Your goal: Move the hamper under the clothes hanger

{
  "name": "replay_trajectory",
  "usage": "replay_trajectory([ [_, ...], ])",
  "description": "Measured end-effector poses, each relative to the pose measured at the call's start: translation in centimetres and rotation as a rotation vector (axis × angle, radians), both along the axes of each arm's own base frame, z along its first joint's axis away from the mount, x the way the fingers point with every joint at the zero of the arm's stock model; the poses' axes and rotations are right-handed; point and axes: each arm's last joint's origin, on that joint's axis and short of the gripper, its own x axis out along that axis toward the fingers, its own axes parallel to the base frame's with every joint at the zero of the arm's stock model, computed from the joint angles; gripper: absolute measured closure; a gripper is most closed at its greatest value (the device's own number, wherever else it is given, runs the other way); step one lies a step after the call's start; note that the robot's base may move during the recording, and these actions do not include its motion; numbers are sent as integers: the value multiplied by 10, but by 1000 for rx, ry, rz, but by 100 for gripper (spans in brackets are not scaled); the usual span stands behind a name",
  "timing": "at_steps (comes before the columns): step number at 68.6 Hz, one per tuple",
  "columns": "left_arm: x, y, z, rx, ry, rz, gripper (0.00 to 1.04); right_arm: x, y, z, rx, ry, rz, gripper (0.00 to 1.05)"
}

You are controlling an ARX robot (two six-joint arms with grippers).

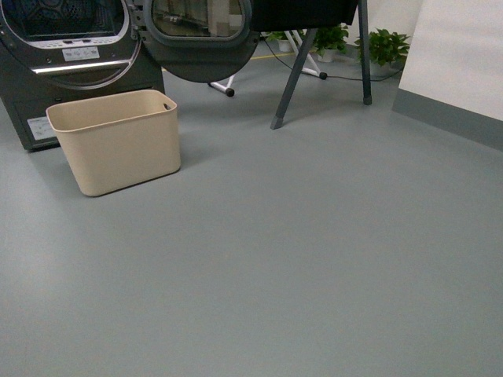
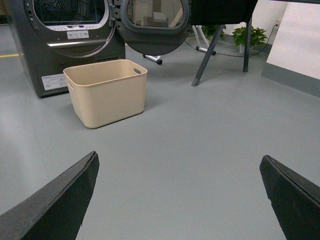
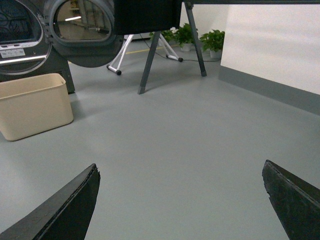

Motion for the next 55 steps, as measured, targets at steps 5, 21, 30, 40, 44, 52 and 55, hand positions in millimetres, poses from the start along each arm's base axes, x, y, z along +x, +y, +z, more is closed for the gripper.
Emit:
replay_trajectory([
  [5,0,0,0,0,0,0,7,0,0,0,0,0,0,8],
  [21,0,0,0,0,0,0,7,0,0,0,0,0,1,8],
  [30,0,0,0,0,3,0,7,0,0,0,0,0,1,8],
  [40,0,0,0,0,2,0,7,0,0,0,0,1,0,8],
  [44,0,0,0,0,2,-2,7,0,0,0,0,1,0,8],
  [52,0,0,0,0,2,0,7,0,0,0,0,1,0,8],
  [55,0,0,0,0,1,0,7,0,0,0,0,1,0,8],
])
